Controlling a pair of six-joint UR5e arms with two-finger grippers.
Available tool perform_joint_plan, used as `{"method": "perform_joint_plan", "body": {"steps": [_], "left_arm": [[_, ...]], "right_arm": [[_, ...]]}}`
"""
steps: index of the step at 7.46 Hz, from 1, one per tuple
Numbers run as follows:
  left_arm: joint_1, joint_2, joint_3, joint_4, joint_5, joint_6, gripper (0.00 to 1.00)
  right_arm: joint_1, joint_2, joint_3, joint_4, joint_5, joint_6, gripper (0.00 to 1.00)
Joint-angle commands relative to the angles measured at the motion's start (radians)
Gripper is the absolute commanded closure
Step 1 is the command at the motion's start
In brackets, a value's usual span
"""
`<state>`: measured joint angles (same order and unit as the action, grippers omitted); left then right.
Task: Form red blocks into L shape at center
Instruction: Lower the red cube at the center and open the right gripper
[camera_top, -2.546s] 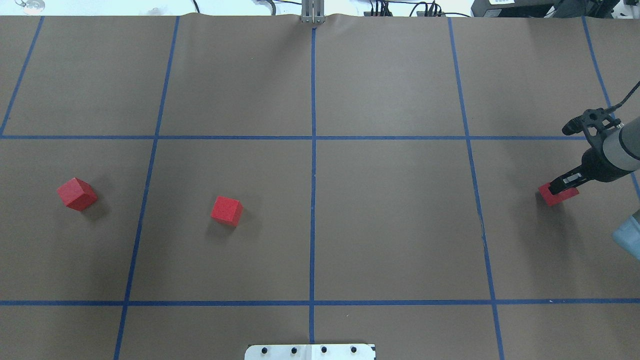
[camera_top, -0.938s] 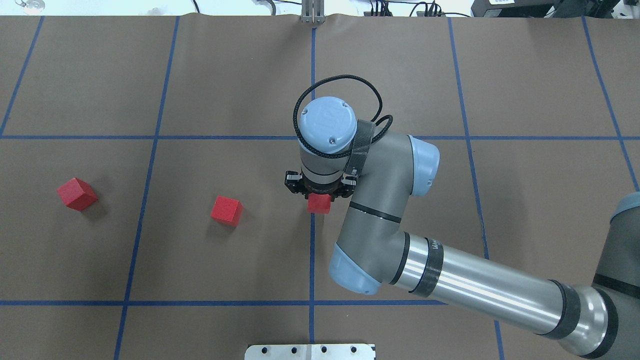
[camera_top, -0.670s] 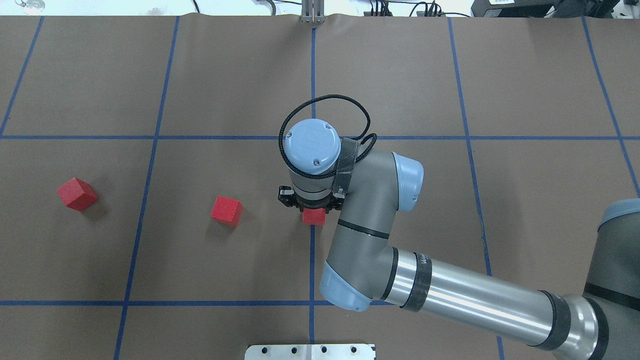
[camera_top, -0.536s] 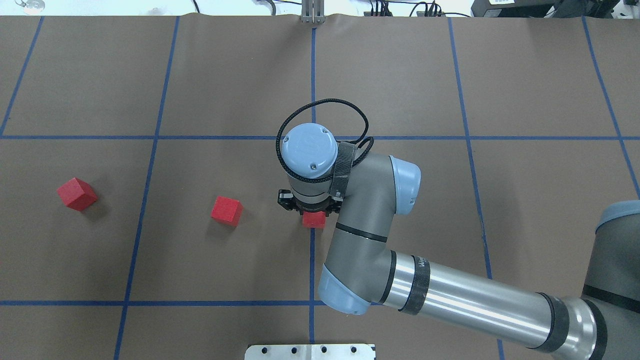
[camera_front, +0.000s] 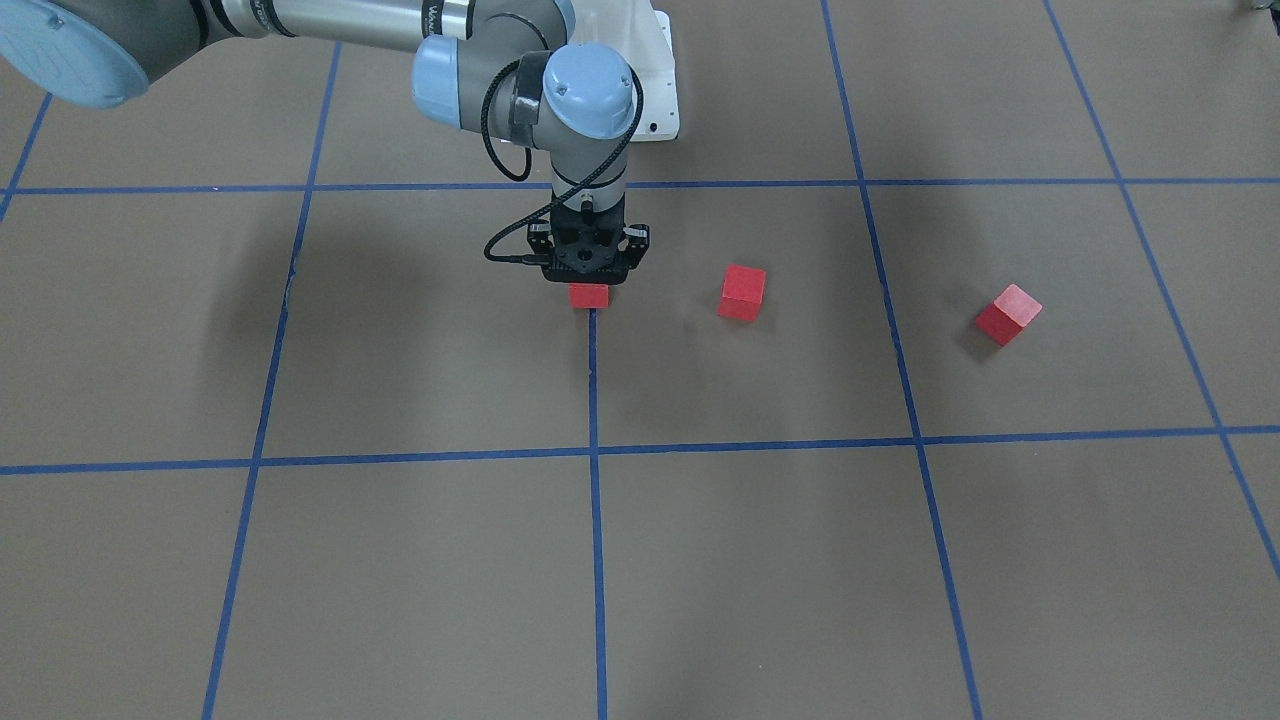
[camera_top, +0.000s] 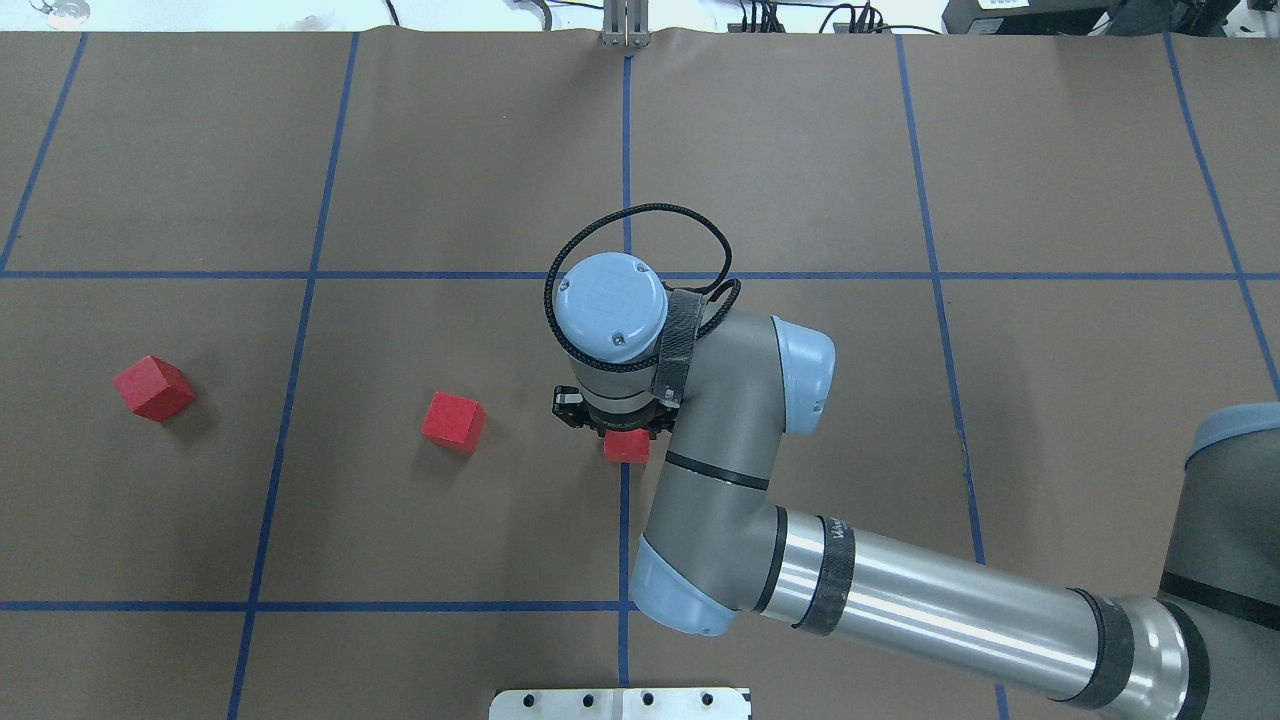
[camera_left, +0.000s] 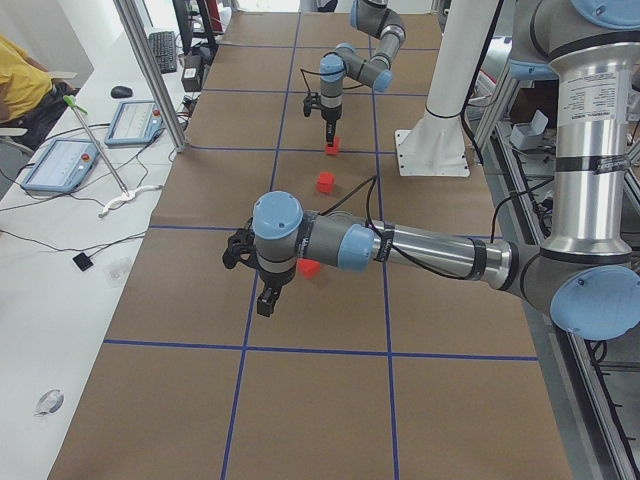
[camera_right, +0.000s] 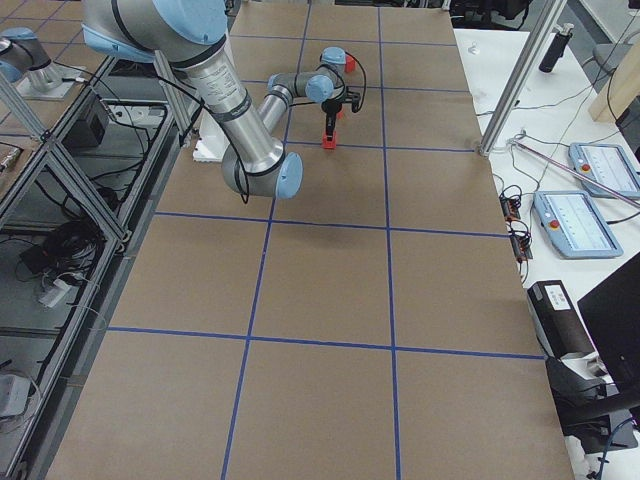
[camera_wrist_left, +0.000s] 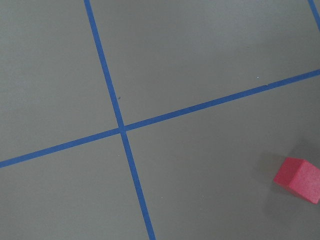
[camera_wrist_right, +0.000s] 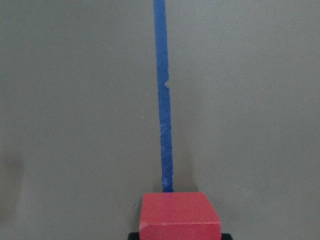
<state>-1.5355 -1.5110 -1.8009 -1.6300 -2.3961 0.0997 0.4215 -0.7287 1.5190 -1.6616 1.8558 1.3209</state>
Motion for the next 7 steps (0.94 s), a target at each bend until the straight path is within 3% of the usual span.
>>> {"method": "perform_joint_plan", "body": {"steps": [1,3,4,6,7], "left_arm": [[0.000,0.000,0.000,0.001,0.000,0.000,0.00],[0.000,0.000,0.000,0.001,0.000,0.000,0.00],[0.000,0.000,0.000,-0.001,0.000,0.000,0.00],[0.000,0.000,-0.008,0.001,0.002,-0.002,0.00],[0.000,-0.005,-0.029,-0.001,0.002,0.000,0.00]], "right_arm": [[-0.003,0.002,-0.002,0.000,-0.001,0.000,0.29],[-0.004,0.002,0.000,0.002,-0.006,0.001,0.17],[-0.006,0.003,0.000,0.005,-0.006,0.003,0.06],[0.006,0.009,0.029,0.002,-0.003,0.003,0.01],[0.067,0.006,0.043,0.002,0.012,-0.018,0.01]]}}
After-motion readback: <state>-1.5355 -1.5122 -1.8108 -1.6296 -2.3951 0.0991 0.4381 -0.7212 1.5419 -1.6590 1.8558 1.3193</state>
